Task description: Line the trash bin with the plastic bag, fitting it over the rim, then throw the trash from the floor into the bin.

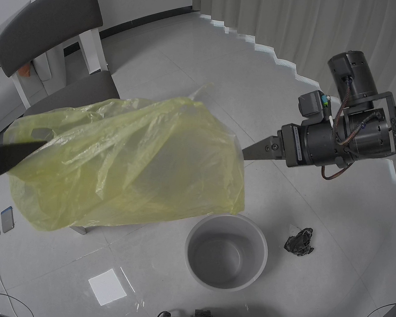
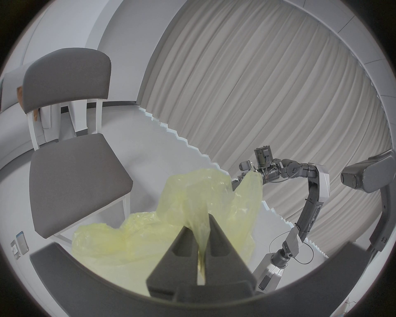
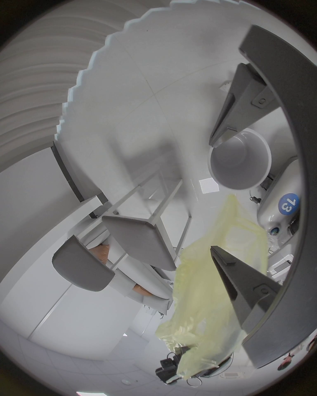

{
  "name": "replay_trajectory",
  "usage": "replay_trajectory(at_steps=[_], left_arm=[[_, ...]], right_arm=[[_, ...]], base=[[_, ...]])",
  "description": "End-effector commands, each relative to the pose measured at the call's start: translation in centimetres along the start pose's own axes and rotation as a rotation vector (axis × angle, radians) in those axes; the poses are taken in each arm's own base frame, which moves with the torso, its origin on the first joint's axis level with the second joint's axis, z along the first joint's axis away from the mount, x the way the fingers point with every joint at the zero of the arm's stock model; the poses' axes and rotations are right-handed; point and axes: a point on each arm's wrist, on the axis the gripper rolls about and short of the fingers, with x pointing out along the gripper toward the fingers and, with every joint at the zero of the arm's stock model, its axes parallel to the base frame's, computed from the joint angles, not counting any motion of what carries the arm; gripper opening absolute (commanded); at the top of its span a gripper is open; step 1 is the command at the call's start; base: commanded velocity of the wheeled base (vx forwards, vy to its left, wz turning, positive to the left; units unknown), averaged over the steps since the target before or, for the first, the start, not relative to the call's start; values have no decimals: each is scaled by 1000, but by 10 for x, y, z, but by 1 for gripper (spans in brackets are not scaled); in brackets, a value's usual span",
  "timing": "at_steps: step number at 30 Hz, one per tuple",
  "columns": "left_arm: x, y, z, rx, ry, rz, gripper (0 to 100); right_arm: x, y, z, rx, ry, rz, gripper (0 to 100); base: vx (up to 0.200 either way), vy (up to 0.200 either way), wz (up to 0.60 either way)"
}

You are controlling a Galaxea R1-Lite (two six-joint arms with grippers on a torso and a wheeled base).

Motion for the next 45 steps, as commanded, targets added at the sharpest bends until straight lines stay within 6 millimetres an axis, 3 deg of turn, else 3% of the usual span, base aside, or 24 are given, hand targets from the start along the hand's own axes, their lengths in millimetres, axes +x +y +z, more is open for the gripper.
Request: replay_trajectory(at_steps=[1, 8, 14, 19, 25, 26, 34, 45], left_arm=[[1, 1, 0, -5, 0, 7, 0], [0, 0, 3, -6, -21, 7, 0], [-3, -1, 6, -4, -35, 2, 0], [-5, 0, 5, -4, -37, 3, 0], [-9, -1, 5, -2, -49, 0, 0], [-10, -1, 5, -2, -52, 0, 0], [-10, 0, 5, -4, -55, 11, 0], [-15, -1, 12, -7, -91, 25, 0]], right_arm=[[-17, -3, -2, 1, -24, -3, 100], [-23, -10, -6, 15, -25, -22, 100], [-14, -10, -19, -18, 29, -18, 100], [-4, -12, -16, -39, 18, -16, 100], [22, -9, -9, -58, -9, 34, 100], [34, -7, -7, -64, -4, 42, 100], [57, 7, -2, -88, 14, 98, 100], [110, 7, -25, -85, 142, 113, 100]], base=[[0, 0, 0], [0, 0, 0], [0, 0, 0], [0, 0, 0], [0, 0, 0], [0, 0, 0], [0, 0, 0], [0, 0, 0]])
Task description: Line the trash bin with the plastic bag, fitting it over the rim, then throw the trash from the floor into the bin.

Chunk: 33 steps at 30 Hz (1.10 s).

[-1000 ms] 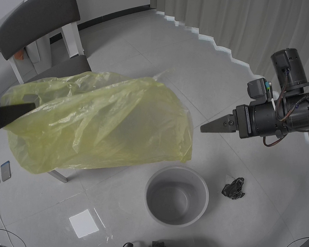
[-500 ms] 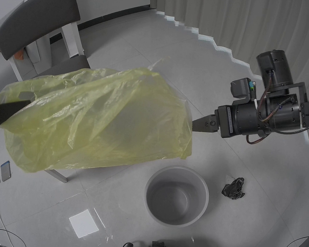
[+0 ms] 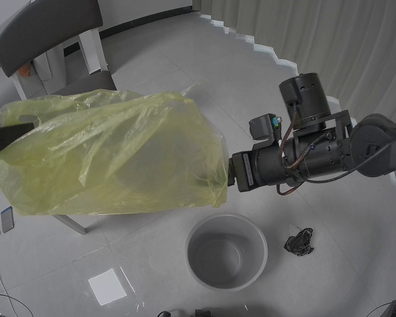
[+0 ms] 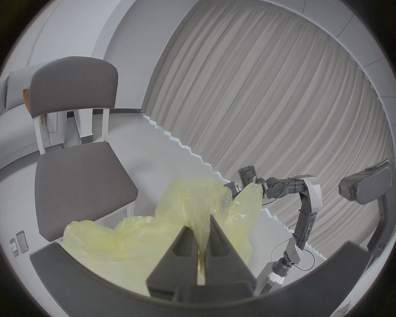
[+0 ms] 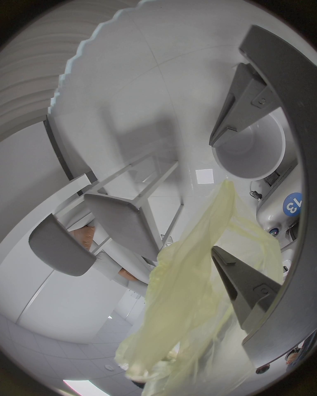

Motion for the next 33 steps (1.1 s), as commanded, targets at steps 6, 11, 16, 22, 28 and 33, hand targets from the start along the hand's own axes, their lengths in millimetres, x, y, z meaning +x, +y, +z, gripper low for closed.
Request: replay_trajectory(at_steps=[6, 11, 16, 22, 28, 33], left_arm=[[-4, -1, 6, -24, -25, -1, 0], [-3, -1, 5, -25, -23, 2, 0], [-4, 1, 4, -29, -24, 24, 0], [0, 5, -2, -36, -4, 56, 0], [22, 12, -18, -54, 97, 81, 0], [67, 22, -31, -83, 249, 112, 0]], right_arm=[[50, -9, -6, 17, 62, 35, 100], [56, -6, -1, 8, 50, 45, 0], [53, -7, -6, 16, 72, 40, 0], [29, -3, -16, 14, 89, 36, 0], [-5, -5, -29, 24, 89, 18, 0], [-44, -6, -53, 43, 102, -3, 0]], base=[[0, 0, 0], [0, 0, 0], [0, 0, 0], [0, 0, 0], [0, 0, 0], [0, 0, 0]])
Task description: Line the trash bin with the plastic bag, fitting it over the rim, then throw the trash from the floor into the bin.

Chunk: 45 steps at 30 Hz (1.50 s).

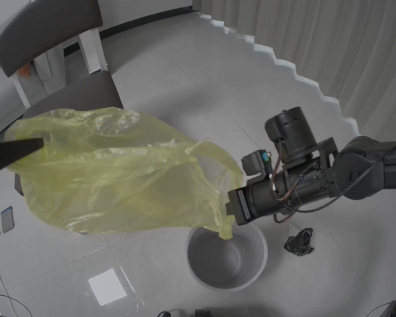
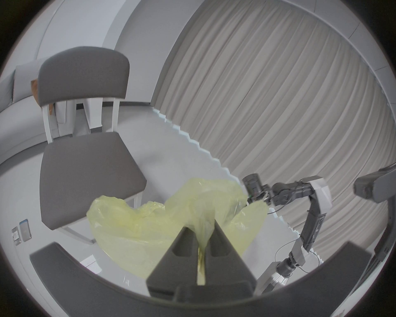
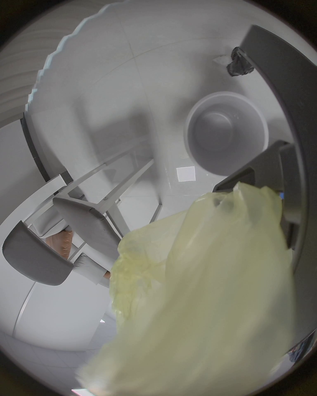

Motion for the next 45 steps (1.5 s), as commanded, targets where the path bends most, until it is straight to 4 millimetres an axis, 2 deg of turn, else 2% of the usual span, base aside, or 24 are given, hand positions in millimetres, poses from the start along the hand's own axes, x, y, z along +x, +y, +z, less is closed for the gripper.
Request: replay_trajectory(at_steps=[1, 3, 4, 6, 7, 8, 9, 10, 12, 13, 15, 16, 17, 23, 29, 33, 40, 45], left_arm=[[55, 8, -13, -21, 183, 41, 0], [68, 5, -17, -13, 220, 35, 0], [68, 5, -17, -13, 220, 35, 0], [90, 0, -25, 1, 277, 34, 0], [99, 0, -29, 3, 306, 46, 0], [99, 0, -29, 3, 306, 46, 0], [115, -1, -36, 0, 352, 67, 0], [115, -1, -36, 0, 352, 67, 0], [140, -1, -44, -14, 400, 82, 0], [146, -1, -46, -20, 407, 83, 0], [146, -1, -46, -20, 407, 83, 0], [167, -2, -51, -23, 409, 76, 0], [175, -4, -55, -20, 419, 71, 0], [210, -2, -63, -44, 449, 84, 0], [243, -4, -61, -125, 447, 94, 0], [254, -1, -65, -163, 475, 85, 0], [258, -2, -76, -232, 526, 75, 0], [270, 6, -85, -282, 552, 107, 0]], right_arm=[[-52, 4, -27, 9, -29, -13, 0], [-63, 5, -42, 15, -14, -14, 0], [-63, 5, -42, 15, -14, -14, 0], [-78, 6, -69, 20, 14, -19, 0], [-83, 6, -79, 22, 25, -19, 0], [-83, 6, -79, 22, 25, -19, 0], [-90, 6, -93, 27, 34, -22, 0], [-90, 6, -93, 27, 34, -22, 0], [-99, 4, -109, 37, 41, -32, 0], [-101, 3, -112, 41, 40, -38, 0], [-101, 3, -112, 41, 40, -38, 0], [-105, -3, -121, 64, 44, -59, 0], [-106, -4, -123, 68, 46, -64, 0], [-108, -9, -131, 91, 56, -85, 0], [-101, -21, -134, 71, 91, -115, 0], [-93, -25, -136, 69, 128, -119, 0], [-84, -29, -138, 82, 171, -120, 0], [-70, -36, -138, 86, 223, -125, 0]], base=[[0, 0, 0], [0, 0, 0], [0, 0, 0], [0, 0, 0], [0, 0, 0], [0, 0, 0], [0, 0, 0], [0, 0, 0], [0, 0, 0], [0, 0, 0], [0, 0, 0], [0, 0, 0], [0, 0, 0], [0, 0, 0], [0, 0, 0], [0, 0, 0], [0, 0, 0], [0, 0, 0]])
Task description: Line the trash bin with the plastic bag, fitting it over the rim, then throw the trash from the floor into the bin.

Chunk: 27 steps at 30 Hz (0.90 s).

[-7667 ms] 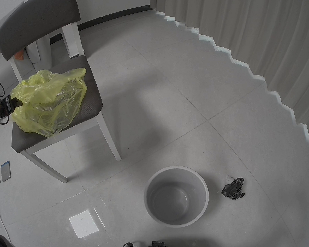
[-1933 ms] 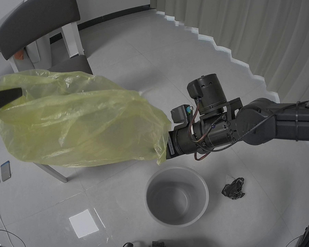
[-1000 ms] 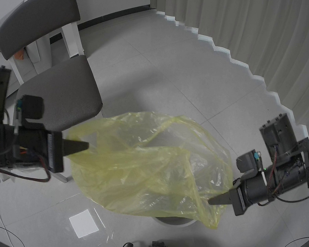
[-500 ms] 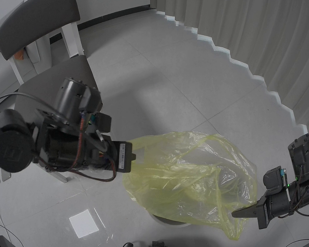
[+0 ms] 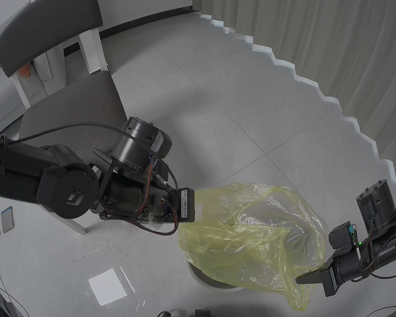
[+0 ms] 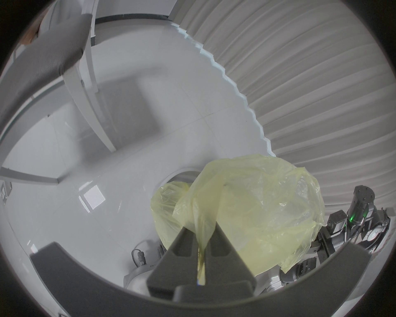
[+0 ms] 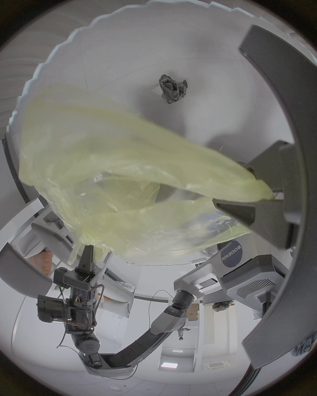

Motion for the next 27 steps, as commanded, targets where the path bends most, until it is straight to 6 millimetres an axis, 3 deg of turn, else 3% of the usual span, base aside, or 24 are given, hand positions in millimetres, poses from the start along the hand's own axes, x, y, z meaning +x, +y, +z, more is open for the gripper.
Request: replay_trajectory(at_steps=[1, 5, 11, 18, 27], left_arm=[[15, 7, -1, -26, 29, 21, 0], [21, 13, 0, -45, 43, 25, 0], [53, 32, 14, -75, 4, 24, 0], [88, 34, 21, -126, 7, 13, 0], [82, 13, 49, -218, -95, -68, 0]], right_arm=[[14, -4, 2, 11, 53, -4, 0], [20, -6, 3, 8, 78, -6, 0], [33, -23, 8, 51, 106, -40, 0], [32, -30, 8, 73, 103, -55, 0], [20, -27, 14, 57, 42, -76, 0]], base=[[0, 0, 0], [0, 0, 0], [0, 0, 0], [0, 0, 0], [0, 0, 0]])
